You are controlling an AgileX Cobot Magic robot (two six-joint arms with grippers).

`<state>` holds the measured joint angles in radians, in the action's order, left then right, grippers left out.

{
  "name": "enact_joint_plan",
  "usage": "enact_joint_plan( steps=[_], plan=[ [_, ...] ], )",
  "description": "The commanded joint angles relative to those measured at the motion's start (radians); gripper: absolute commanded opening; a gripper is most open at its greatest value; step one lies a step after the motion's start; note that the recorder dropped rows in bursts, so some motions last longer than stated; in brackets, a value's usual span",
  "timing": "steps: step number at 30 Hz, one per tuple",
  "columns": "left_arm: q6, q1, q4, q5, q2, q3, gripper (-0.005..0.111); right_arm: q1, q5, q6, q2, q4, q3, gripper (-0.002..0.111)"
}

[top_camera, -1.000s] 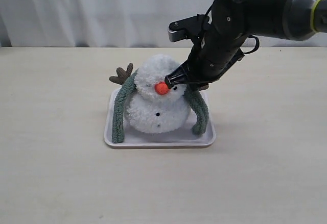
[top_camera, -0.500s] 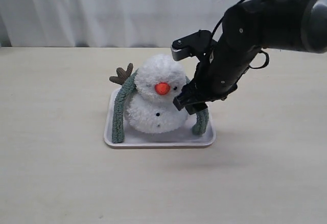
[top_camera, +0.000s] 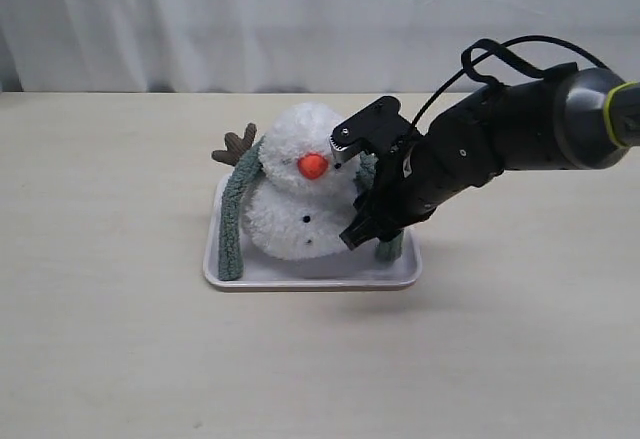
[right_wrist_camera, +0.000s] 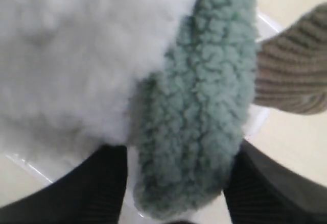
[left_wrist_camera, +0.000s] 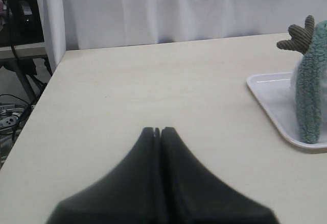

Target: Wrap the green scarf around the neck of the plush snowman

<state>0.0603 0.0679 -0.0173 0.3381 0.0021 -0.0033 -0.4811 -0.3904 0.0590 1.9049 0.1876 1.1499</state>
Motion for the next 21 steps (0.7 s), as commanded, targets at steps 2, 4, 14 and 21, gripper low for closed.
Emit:
enact_joint_plan(
  steps=[2,4,14,21],
  plan=[
    [0.002,-0.004,0.000,-0.012,-0.002,0.003,0.000,0.004,-0.033,-0.007,0.002,0.012,-0.006,0.022],
    [0.002,-0.004,0.000,-0.012,-0.002,0.003,0.000,0.004,-0.060,-0.007,0.000,0.012,-0.006,0.011],
    [0.002,-0.004,0.000,-0.012,-0.002,0.003,0.000,0.002,-0.163,0.016,-0.039,-0.103,0.003,0.004],
    [0.002,-0.004,0.000,-0.012,-0.002,0.003,0.000,0.002,-0.164,0.016,-0.070,-0.258,0.003,0.004]
  ],
)
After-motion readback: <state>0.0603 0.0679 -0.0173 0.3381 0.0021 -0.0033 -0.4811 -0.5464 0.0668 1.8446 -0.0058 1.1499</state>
